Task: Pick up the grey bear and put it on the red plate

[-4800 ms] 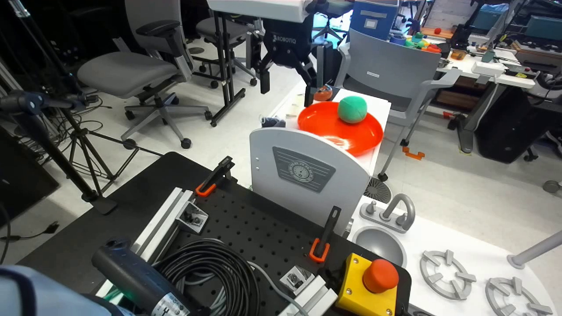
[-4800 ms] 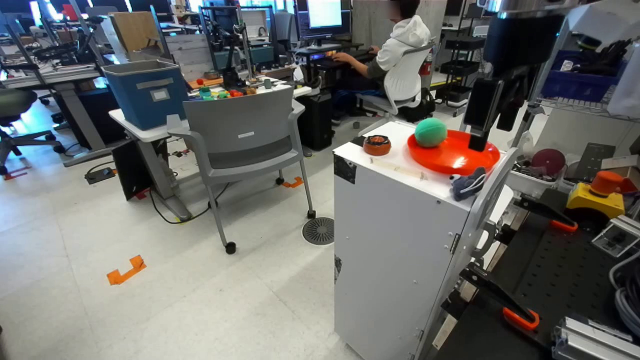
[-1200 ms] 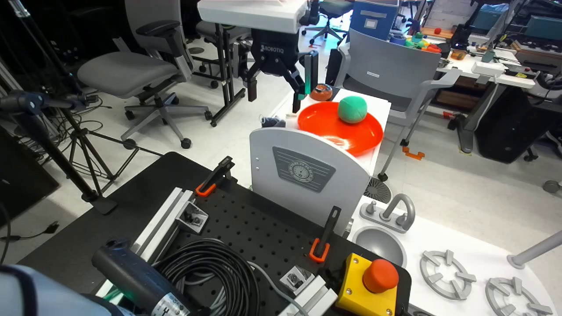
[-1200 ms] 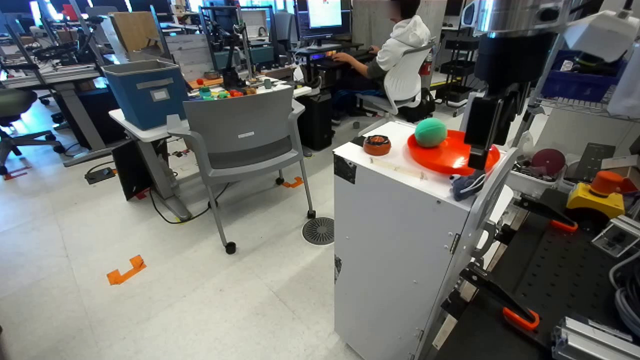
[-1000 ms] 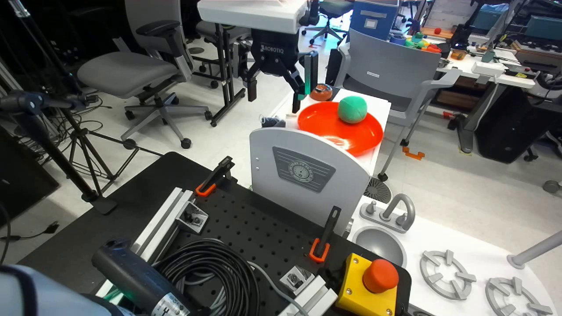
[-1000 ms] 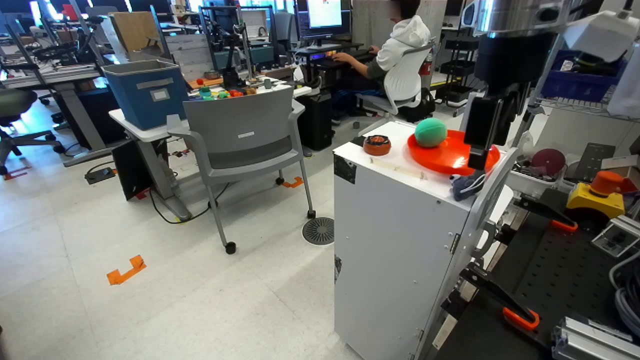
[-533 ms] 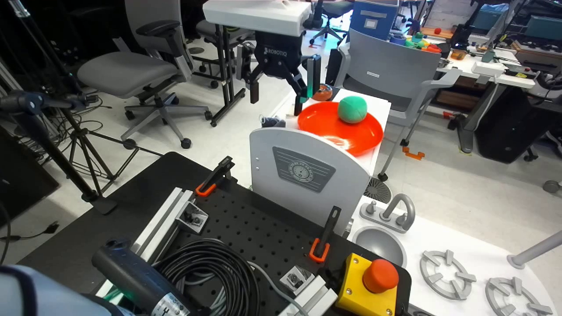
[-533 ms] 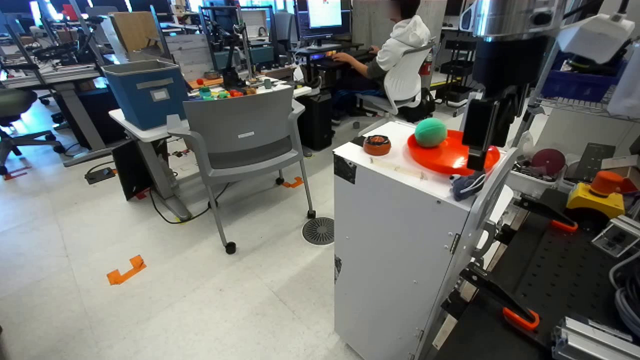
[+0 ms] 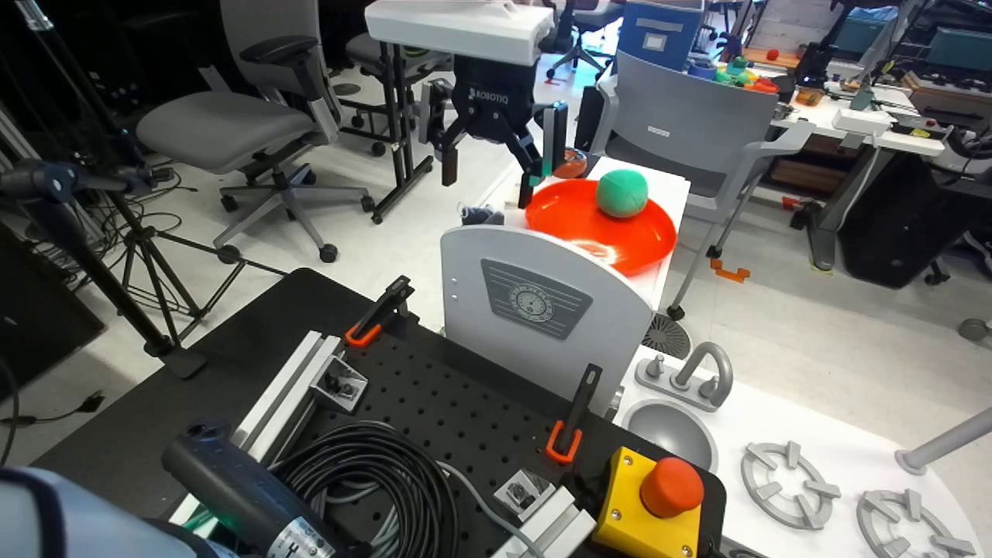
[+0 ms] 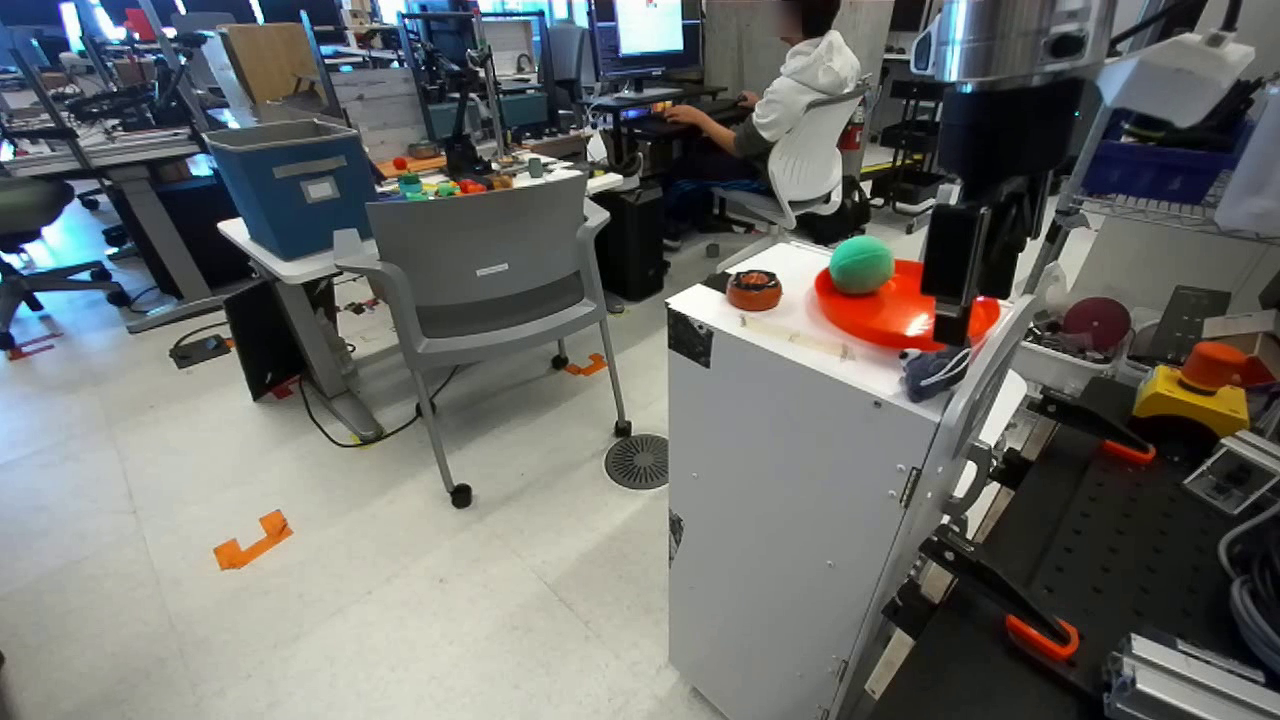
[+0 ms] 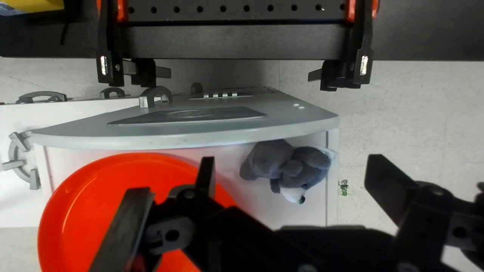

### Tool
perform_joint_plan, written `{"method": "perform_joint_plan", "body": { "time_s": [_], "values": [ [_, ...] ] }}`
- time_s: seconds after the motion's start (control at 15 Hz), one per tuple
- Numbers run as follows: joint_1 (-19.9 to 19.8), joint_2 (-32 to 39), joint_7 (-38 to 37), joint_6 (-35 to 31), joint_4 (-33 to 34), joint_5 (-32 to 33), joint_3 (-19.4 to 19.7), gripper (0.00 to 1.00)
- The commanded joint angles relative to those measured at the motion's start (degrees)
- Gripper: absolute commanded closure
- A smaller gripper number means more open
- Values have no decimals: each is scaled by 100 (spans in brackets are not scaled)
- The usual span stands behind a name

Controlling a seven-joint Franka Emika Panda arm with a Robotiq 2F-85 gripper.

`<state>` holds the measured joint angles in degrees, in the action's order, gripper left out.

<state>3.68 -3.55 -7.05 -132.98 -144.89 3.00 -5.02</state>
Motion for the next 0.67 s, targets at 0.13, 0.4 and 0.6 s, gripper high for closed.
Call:
{"method": "perform_joint_plan", "body": {
  "time_s": [0.13,0.4,0.6],
  "values": [
    [76,12,269,163,87,-337,2,0],
    [67,34,200,98,84,-305,-5,0],
    [50,65,48,132,116,-310,3,0]
  ]
}}
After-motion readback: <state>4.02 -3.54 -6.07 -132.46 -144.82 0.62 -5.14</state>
